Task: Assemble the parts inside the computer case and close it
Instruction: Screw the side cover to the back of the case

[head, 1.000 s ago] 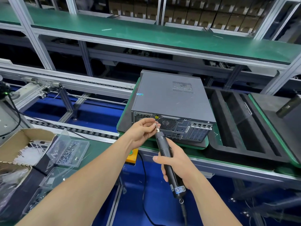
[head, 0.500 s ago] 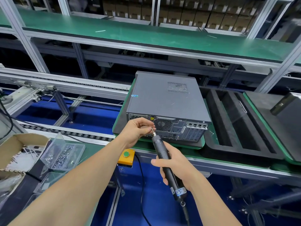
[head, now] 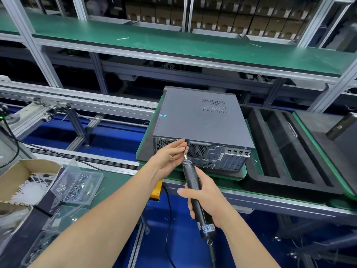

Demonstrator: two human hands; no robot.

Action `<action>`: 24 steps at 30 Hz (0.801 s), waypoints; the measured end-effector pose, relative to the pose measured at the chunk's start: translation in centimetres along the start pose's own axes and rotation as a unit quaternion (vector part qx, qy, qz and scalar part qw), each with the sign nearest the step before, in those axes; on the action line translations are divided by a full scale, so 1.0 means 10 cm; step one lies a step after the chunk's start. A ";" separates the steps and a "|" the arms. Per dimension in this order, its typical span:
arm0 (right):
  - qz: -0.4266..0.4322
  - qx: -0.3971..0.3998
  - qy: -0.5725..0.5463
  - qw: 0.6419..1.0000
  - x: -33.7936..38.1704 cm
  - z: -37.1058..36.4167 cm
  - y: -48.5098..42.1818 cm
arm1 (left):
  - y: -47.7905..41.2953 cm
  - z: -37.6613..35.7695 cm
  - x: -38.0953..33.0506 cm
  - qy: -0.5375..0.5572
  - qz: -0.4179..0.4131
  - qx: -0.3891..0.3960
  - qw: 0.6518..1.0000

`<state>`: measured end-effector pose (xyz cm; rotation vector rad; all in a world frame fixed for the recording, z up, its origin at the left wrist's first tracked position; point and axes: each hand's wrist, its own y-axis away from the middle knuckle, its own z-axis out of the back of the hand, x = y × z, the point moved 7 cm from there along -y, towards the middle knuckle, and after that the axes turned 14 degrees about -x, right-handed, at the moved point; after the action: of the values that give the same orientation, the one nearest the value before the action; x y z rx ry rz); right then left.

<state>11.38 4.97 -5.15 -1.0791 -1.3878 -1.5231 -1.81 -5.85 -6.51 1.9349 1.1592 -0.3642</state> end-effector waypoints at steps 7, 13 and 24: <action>0.005 -0.003 0.010 1.000 -0.02 0.00 -0.04 | 0.01 0.03 0.09 0.051 0.009 -0.062 0.997; 0.008 -0.007 0.010 1.000 -0.03 0.01 -0.07 | 0.05 -0.02 0.13 0.091 0.011 -0.084 0.992; 0.006 -0.028 0.023 0.999 -0.06 0.07 -0.10 | 0.06 -0.11 0.19 0.103 0.028 -0.120 0.987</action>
<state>10.66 5.75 -6.04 -1.0771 -1.3130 -1.5761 -0.54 -4.02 -6.68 1.8182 1.2164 0.0094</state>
